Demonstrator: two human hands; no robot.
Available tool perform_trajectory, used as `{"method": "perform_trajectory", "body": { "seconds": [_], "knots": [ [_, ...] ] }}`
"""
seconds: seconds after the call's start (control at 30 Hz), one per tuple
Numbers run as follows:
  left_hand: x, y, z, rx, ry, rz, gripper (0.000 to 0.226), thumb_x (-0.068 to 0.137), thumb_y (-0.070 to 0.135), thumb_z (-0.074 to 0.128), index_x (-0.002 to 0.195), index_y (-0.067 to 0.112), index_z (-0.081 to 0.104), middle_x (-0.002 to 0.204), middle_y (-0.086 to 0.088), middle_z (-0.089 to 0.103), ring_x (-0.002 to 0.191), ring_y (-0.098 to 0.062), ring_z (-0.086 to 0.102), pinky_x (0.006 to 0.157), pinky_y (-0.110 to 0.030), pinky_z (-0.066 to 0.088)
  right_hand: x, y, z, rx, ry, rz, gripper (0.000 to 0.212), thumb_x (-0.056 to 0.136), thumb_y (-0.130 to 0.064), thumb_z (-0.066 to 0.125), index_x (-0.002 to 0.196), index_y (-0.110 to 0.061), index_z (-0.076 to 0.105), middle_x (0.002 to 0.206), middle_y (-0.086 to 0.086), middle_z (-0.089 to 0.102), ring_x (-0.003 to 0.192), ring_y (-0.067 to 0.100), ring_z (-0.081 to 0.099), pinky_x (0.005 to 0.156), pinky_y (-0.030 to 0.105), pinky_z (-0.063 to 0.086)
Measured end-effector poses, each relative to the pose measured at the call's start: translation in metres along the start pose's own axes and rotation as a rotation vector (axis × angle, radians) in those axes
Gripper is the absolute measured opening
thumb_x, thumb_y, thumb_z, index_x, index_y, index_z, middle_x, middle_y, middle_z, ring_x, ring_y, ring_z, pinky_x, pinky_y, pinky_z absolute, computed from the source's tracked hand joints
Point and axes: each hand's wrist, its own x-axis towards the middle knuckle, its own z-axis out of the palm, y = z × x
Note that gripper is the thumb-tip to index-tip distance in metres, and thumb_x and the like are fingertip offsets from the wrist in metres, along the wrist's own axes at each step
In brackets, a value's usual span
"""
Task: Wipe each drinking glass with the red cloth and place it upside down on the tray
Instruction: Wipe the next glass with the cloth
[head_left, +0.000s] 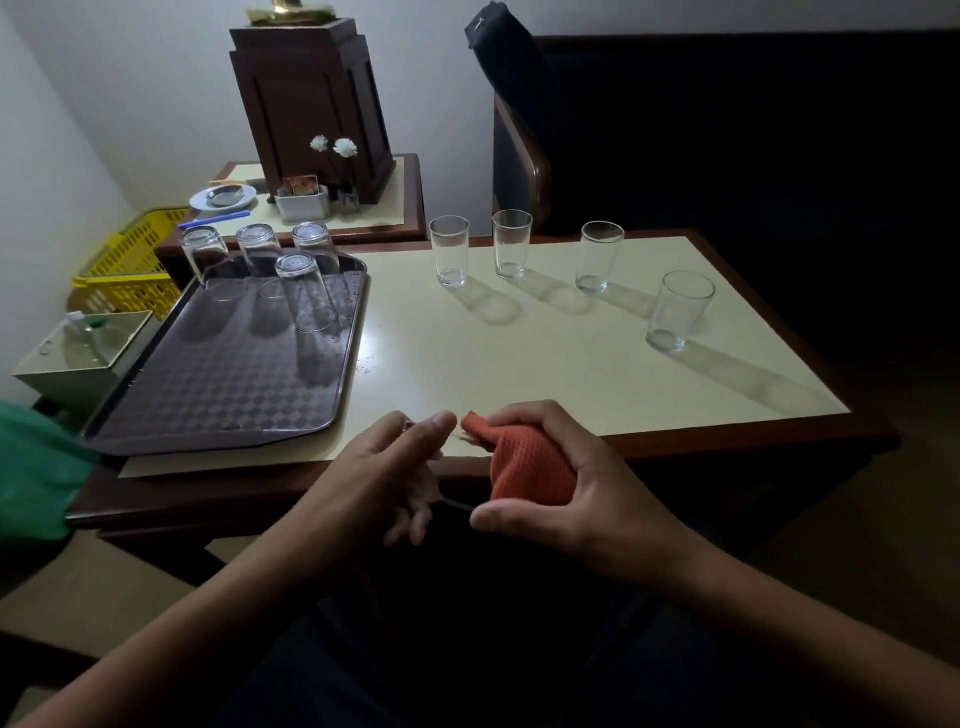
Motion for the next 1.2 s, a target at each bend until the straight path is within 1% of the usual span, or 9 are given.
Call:
{"method": "perform_trajectory", "body": {
  "seconds": [0.2,0.3,0.37,0.43,0.53,0.63,0.83,1.0,1.2],
  "knots": [
    [0.0,0.002,-0.008,-0.051,-0.174,-0.304,0.062,0.086,0.07,0.058,0.092,0.008,0.06,0.067,-0.016,0.054,0.039,-0.022,0.037,0.038,-0.019,0.017,0.001,0.005,0.0,-0.461,-0.024,-0.494,0.067,0.077,-0.021,0.096,0.135,-0.015,0.064,0.151,0.009,0.052,0.142,0.022,0.053,0.111,0.032,0.05],
    [-0.003,0.004,-0.005,-0.06,-0.22,-0.205,0.06,0.088,0.065,0.057,0.1,0.007,0.057,0.076,-0.019,0.063,0.042,-0.024,0.051,0.036,-0.023,0.036,0.002,0.007,-0.003,-0.274,0.081,-0.279,0.064,0.072,-0.018,0.099,0.127,-0.022,0.068,0.134,-0.006,0.067,0.123,0.012,0.066,0.1,0.028,0.054],
    [-0.005,0.005,-0.006,0.039,-0.208,0.06,0.049,0.087,0.048,0.07,0.123,0.017,0.057,0.103,-0.019,0.07,0.067,-0.028,0.067,0.06,-0.032,0.057,0.002,0.009,0.001,0.082,-0.054,-0.026,0.057,0.071,-0.012,0.096,0.12,-0.024,0.07,0.121,-0.004,0.074,0.104,0.014,0.073,0.088,0.033,0.06],
    [-0.007,0.006,-0.011,0.058,-0.231,0.222,0.047,0.089,0.027,0.073,0.132,0.02,0.055,0.118,-0.022,0.066,0.083,-0.033,0.067,0.076,-0.038,0.058,0.004,0.008,0.0,0.205,-0.111,0.059,0.055,0.072,-0.01,0.093,0.12,-0.023,0.07,0.118,0.004,0.073,0.099,0.019,0.074,0.085,0.041,0.062],
    [-0.005,0.01,-0.014,-0.137,-0.208,0.08,0.04,0.086,0.025,0.07,0.12,0.008,0.059,0.103,-0.032,0.065,0.07,-0.034,0.062,0.06,-0.031,0.055,0.001,-0.005,-0.007,-0.28,-0.032,-0.28,0.067,0.073,-0.016,0.099,0.131,-0.023,0.066,0.141,-0.003,0.063,0.128,0.015,0.065,0.1,0.032,0.057],
    [-0.004,0.01,-0.01,-0.22,-0.191,-0.076,0.05,0.083,0.036,0.067,0.115,-0.001,0.055,0.085,-0.022,0.068,0.051,-0.025,0.057,0.04,-0.023,0.044,0.002,0.006,-0.003,-0.551,-0.033,-0.564,0.064,0.08,-0.015,0.094,0.136,-0.014,0.063,0.155,0.014,0.049,0.146,0.027,0.051,0.111,0.037,0.052],
    [-0.012,0.011,-0.013,0.013,-0.211,0.161,0.038,0.091,0.023,0.073,0.126,0.015,0.06,0.106,-0.021,0.07,0.077,-0.034,0.07,0.075,-0.037,0.06,0.007,0.007,-0.003,0.17,-0.051,-0.043,0.062,0.071,-0.011,0.098,0.123,-0.031,0.07,0.128,0.001,0.073,0.11,0.016,0.075,0.092,0.039,0.062],
    [-0.007,0.011,-0.001,-0.276,-0.097,-0.07,0.043,0.09,0.034,0.072,0.11,-0.002,0.06,0.086,-0.021,0.064,0.052,-0.028,0.059,0.044,-0.025,0.047,0.003,-0.001,-0.008,-0.58,-0.054,-0.522,0.071,0.078,-0.02,0.095,0.139,-0.02,0.059,0.156,0.008,0.048,0.144,0.024,0.051,0.111,0.034,0.052],
    [-0.012,0.008,-0.001,-0.186,-0.184,0.031,0.039,0.091,0.019,0.074,0.123,0.004,0.058,0.114,-0.038,0.06,0.075,-0.038,0.067,0.069,-0.035,0.061,0.006,-0.003,-0.017,0.036,0.071,-0.083,0.06,0.069,-0.014,0.099,0.119,-0.021,0.068,0.12,-0.012,0.075,0.112,0.006,0.072,0.088,0.021,0.058]
  ]
}}
